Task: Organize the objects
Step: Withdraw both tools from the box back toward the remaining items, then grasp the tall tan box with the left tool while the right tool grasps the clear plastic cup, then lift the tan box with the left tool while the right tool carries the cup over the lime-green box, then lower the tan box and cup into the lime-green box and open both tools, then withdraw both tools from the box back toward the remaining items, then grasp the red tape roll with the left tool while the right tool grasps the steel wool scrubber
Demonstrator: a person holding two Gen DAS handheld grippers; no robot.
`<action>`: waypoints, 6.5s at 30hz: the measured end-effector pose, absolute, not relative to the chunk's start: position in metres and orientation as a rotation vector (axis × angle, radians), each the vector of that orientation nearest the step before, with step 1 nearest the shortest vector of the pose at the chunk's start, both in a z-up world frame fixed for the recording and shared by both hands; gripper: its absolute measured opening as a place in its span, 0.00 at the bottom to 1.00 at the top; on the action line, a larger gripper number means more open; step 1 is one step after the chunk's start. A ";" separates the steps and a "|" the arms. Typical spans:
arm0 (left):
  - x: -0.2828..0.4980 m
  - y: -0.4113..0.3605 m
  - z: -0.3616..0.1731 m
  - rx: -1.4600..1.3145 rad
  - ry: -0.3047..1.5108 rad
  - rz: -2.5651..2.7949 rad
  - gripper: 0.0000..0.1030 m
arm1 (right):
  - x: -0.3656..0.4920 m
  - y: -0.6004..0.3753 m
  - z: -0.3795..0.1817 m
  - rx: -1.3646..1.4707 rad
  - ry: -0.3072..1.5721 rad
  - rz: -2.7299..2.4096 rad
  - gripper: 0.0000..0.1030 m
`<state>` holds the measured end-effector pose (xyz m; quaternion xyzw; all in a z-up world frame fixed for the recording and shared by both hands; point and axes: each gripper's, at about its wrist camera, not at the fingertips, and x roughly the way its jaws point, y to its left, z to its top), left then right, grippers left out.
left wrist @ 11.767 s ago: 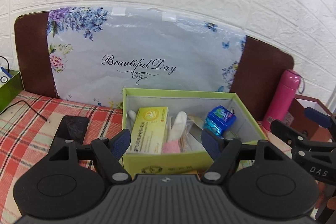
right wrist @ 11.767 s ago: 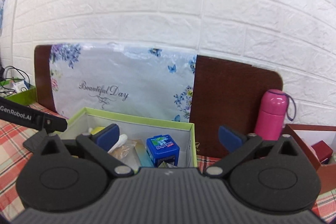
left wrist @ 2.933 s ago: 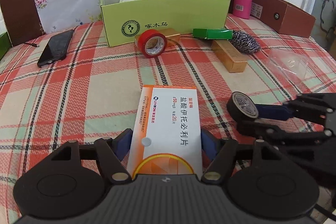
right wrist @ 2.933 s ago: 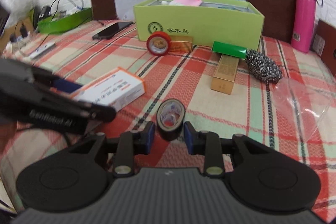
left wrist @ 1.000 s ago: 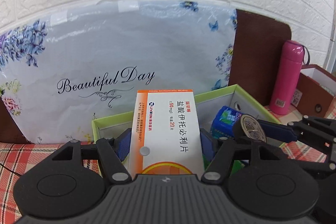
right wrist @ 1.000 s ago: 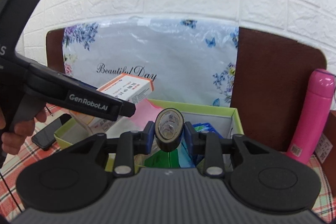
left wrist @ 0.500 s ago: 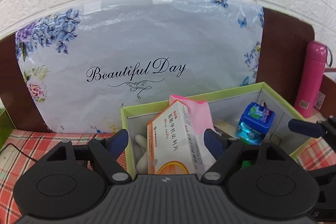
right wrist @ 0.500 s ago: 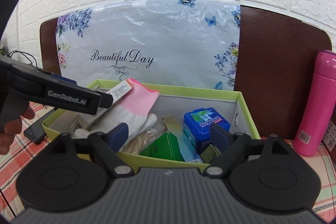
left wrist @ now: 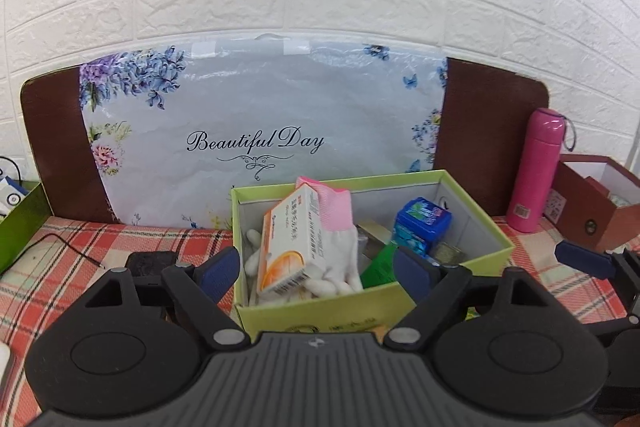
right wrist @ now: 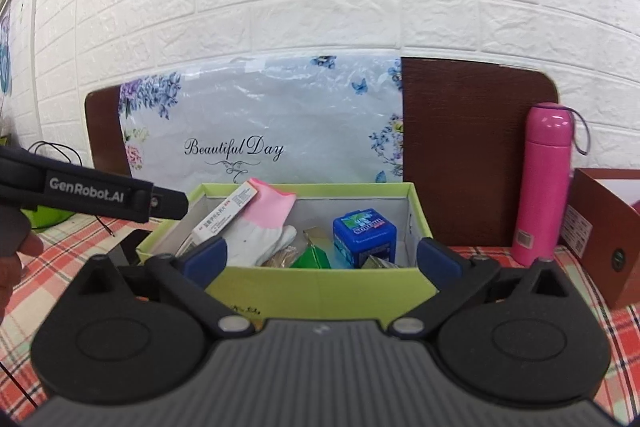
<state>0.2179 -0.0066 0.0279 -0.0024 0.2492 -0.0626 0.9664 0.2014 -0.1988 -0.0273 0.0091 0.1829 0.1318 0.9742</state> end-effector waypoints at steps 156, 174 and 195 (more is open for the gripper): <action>0.292 -0.019 0.003 -0.143 0.492 -0.210 0.75 | 0.288 -0.199 -0.058 -0.129 0.352 0.298 1.00; 0.186 -0.029 0.012 -0.041 0.470 -0.156 0.94 | 0.170 -0.230 -0.026 0.015 0.308 0.275 1.00; 0.179 -0.013 -0.060 -0.124 0.597 -0.157 0.88 | 0.101 -0.254 -0.098 0.121 0.492 0.204 1.00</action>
